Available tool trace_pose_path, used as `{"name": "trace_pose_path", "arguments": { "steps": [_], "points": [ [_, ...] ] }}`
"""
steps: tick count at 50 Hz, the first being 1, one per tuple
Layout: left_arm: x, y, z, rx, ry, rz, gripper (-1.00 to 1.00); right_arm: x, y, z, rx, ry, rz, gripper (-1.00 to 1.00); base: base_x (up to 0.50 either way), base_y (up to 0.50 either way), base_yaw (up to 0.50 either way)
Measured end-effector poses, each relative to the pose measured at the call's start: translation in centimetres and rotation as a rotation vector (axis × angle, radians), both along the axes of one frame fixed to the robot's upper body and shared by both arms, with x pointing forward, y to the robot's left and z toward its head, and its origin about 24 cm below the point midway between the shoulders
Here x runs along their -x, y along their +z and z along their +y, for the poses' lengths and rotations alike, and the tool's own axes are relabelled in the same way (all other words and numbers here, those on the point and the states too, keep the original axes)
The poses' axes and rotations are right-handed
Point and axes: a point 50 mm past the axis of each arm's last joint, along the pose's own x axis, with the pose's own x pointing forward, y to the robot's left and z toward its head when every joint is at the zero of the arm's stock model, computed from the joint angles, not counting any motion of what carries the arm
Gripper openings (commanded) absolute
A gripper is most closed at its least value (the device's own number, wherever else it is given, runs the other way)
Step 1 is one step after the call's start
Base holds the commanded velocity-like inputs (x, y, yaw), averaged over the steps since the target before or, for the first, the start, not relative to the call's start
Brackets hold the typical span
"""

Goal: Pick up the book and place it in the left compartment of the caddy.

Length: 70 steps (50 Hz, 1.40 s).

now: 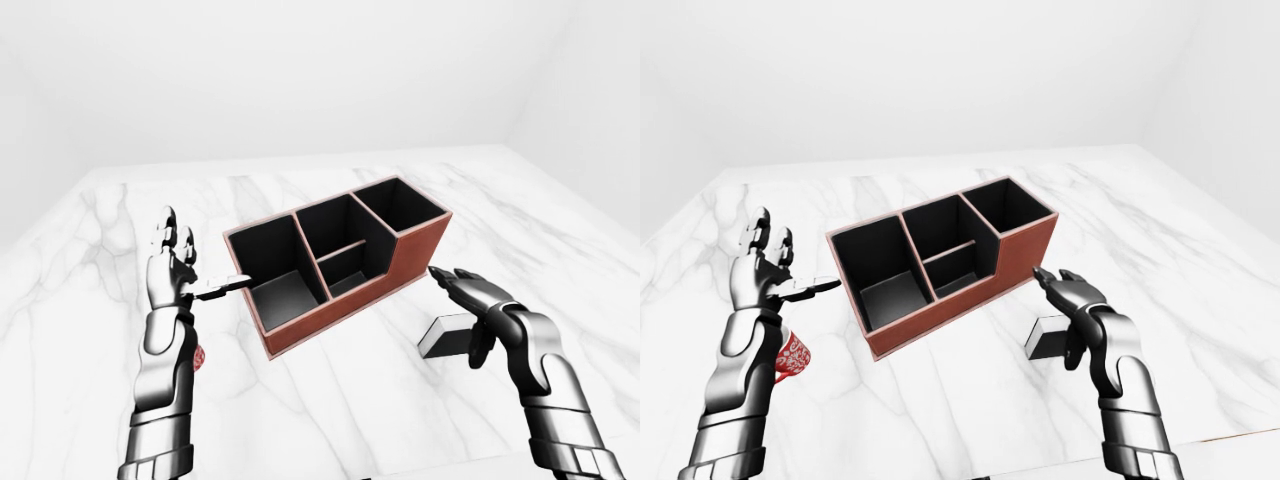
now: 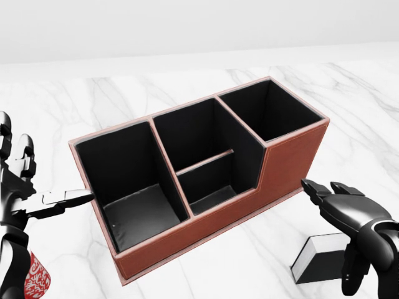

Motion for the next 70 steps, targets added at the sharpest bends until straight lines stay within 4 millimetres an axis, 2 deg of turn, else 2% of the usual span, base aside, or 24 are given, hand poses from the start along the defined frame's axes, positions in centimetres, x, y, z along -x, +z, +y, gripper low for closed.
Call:
{"name": "trace_pose_path", "arguments": {
  "steps": [14,35,57,58,59,70],
  "points": [
    [0.1,-0.5,0.3,-0.003,0.006,0.009,1.0,-1.0,-1.9,0.0,0.032,-0.001,0.106,1.0,0.0,0.0,0.0],
    [0.3,-1.2,0.6,0.002,0.014,0.024,1.0,-1.3,-3.4,-0.9,0.061,-0.021,0.196,1.0,0.0,0.0,0.0],
    [0.6,-1.7,0.7,0.004,0.016,0.033,1.0,-2.3,-3.8,-1.0,0.041,-0.031,0.154,1.0,0.0,0.0,0.0],
    [0.6,-1.7,0.7,0.004,0.016,0.034,1.0,-2.4,-3.8,-1.0,0.04,-0.032,0.152,0.38,0.0,0.0,0.0],
    [0.6,-1.7,0.7,0.004,0.016,0.034,1.0,-2.4,-3.8,-1.0,0.039,-0.032,0.15,-1.0,0.0,0.0,0.0],
    [0.6,-1.9,0.6,0.004,0.015,0.038,1.0,-2.7,-3.9,-1.0,0.048,-0.029,0.152,-1.0,0.0,0.0,0.0]
  ]
}}
